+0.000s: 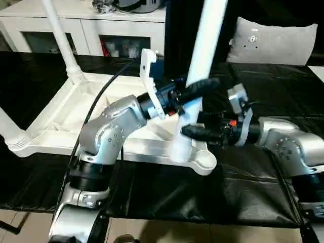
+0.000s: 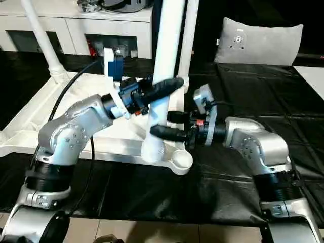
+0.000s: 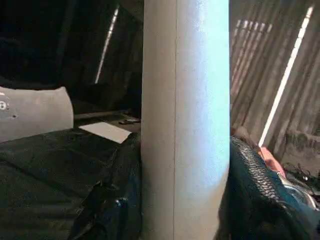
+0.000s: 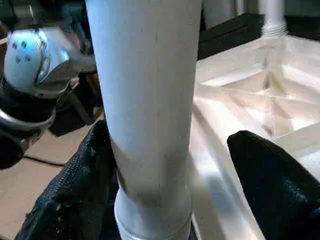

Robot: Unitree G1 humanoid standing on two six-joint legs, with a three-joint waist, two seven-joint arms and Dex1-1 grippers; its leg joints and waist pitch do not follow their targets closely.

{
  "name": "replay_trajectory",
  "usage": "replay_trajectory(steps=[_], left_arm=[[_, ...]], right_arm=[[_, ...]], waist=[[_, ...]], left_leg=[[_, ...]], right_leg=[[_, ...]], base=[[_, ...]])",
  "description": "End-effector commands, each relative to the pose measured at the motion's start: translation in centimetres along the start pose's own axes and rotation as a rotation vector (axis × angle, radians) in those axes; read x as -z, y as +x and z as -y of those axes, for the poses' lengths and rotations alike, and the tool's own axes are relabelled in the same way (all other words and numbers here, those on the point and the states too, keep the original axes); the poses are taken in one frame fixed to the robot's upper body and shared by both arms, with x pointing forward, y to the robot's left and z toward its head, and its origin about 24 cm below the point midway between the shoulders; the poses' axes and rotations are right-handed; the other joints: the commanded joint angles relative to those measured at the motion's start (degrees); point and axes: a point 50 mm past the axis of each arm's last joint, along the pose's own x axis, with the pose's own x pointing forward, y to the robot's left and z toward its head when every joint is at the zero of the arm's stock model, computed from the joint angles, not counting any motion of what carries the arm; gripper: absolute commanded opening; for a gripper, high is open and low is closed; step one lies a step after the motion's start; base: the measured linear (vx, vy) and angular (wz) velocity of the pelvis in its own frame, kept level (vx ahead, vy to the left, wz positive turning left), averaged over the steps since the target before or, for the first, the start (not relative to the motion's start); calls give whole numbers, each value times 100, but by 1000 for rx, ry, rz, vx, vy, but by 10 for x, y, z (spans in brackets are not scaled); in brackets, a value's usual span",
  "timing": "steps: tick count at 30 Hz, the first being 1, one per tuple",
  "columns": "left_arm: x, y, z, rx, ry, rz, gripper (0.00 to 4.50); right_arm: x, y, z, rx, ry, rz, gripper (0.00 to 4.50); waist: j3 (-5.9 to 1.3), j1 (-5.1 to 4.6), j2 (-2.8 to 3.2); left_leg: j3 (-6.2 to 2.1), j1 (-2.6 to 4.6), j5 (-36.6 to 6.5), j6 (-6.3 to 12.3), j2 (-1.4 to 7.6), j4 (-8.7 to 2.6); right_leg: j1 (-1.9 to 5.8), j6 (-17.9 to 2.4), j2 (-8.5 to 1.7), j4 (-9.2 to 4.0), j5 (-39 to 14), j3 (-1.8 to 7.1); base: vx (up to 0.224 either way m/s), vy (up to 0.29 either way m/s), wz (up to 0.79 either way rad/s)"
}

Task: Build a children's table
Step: Pick table leg

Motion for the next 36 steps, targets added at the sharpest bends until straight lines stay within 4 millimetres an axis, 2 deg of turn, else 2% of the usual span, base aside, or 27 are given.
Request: replay_trajectory(steps=[1, 5, 6, 8, 12, 14, 15, 16, 23, 27, 28, 29, 30, 31, 36], left_arm=[[-5, 3, 7, 44, 22, 23, 178], [-5, 4, 7, 45, 23, 23, 178], [-4, 4, 7, 45, 23, 24, 178], [-4, 5, 7, 46, 22, 25, 178], [-3, 6, 7, 48, 21, 27, 178], [-3, 7, 7, 45, 21, 28, 178], [-3, 7, 7, 45, 19, 30, 178], [-3, 7, 7, 44, 17, 31, 178], [-2, 7, 8, 49, 15, 32, 178], [-1, 8, 9, 52, 15, 32, 178], [-1, 8, 9, 52, 15, 32, 178], [-1, 8, 8, 51, 15, 32, 178], [-1, 8, 8, 50, 16, 32, 178], [-1, 8, 8, 50, 16, 32, 178], [-1, 8, 8, 50, 19, 31, 178]], right_arm=[[2, 0, -2, -29, -18, -21, 384], [3, 2, -2, -41, -21, -17, 384], [3, 2, -2, -41, -20, -14, 354], [4, 4, -1, -48, -15, -6, 346], [6, 5, -1, -64, -10, 0, 306], [6, 6, -2, -71, -5, 4, 302], [7, 6, -2, -75, -2, 6, 288], [8, 8, -3, -79, 1, 9, 274], [9, 13, -3, -99, 10, 17, 218], [9, 14, -2, -95, 5, 12, 195], [9, 14, -2, -97, 12, 13, 250], [9, 13, -2, -99, 18, 15, 262], [8, 13, -2, -101, 26, 18, 261], [8, 13, -1, -100, 27, 19, 283], [8, 13, -1, -91, 12, 8, 296]], waist=[[-431, 1, -116], [-428, 2, -113], [-426, 1, -119], [-431, 4, -101], [-439, 1, -109], [-439, 1, -116], [-440, 8, -81], [-435, -1, -98], [-436, 0, -93], [-442, 3, -114], [-438, 2, -114], [-438, 2, -111], [-434, 0, -110], [-436, 3, -108], [-435, 1, -113]], left_leg=[[-47, 23, -489, 334, 226, -324], [-45, 27, -551, 335, 221, -322], [-45, 24, -550, 327, 218, -324], [-49, 31, -547, 320, 220, -322], [-48, 29, -527, 335, 223, -318], [-46, 18, -507, 355, 216, -313], [-54, 16, -502, 350, 218, -313], [-49, 22, -536, 346, 216, -315], [-53, 32, -572, 326, 224, -319], [-52, 32, -553, 316, 225, -316], [-50, 23, -540, 326, 220, -315], [-52, 29, -545, 327, 222, -316], [-49, 28, -570, 330, 218, -315], [-47, 29, -570, 324, 216, -312], [-53, 28, -577, 312, 222, -316]], right_leg=[[383, -870, -438, -396, -1518, 254], [383, -841, -440, -414, -1633, 253], [384, -828, -439, -416, -1654, 252], [379, -824, -435, -413, -1658, 251], [386, -872, -434, -403, -1541, 250], [394, -880, -432, -401, -1521, 249], [395, -882, -439, -395, -1519, 249], [389, -863, -431, -412, -1569, 246], [384, -889, -428, -407, -1562, 244], [389, -863, -438, -402, -1591, 248], [391, -861, -437, -404, -1584, 249], [386, -862, -433, -398, -1594, 247], [386, -855, -438, -412, -1653, 247], [385, -842, -437, -416, -1692, 247], [385, -818, -437, -411, -1696, 247]], base=[[0, 0, 0], [0, 0, 0], [0, 0, 0], [0, 0, 0], [0, 0, 0], [0, 0, 0], [0, 0, 0], [0, 0, 0], [0, 0, 0], [0, 0, 0], [0, 0, 0], [0, 0, 0], [0, 0, 0], [0, 0, 0], [0, 0, 0]])
